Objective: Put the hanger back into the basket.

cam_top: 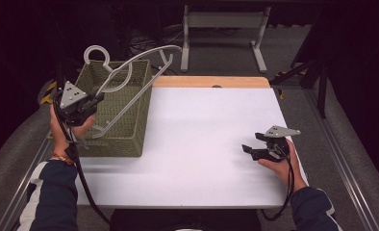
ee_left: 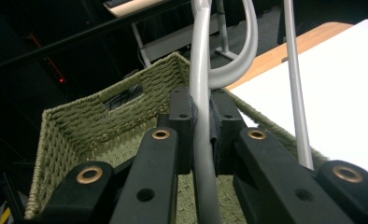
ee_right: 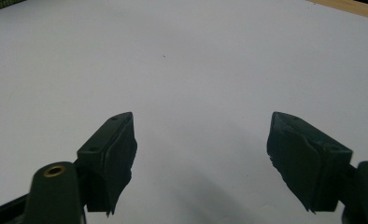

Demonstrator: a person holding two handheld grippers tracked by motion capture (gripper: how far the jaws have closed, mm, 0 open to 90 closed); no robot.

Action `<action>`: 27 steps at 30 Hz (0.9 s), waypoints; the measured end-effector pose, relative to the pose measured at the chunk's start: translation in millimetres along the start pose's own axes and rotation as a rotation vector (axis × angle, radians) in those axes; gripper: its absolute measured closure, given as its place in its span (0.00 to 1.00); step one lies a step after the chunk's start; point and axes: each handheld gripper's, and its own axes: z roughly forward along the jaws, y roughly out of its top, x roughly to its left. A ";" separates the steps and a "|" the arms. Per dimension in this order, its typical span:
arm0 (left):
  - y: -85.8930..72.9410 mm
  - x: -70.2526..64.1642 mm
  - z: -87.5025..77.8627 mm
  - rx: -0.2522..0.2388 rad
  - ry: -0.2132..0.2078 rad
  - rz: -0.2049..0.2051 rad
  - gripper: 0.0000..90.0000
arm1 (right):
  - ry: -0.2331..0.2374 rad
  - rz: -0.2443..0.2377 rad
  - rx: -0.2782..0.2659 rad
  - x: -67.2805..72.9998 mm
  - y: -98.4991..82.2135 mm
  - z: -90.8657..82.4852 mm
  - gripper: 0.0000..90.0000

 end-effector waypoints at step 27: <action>-14.2 57.2 42.8 0.179 0.052 0.000 0.91 | 0.035 -0.059 0.090 13.1 -1.4 15.6 0.27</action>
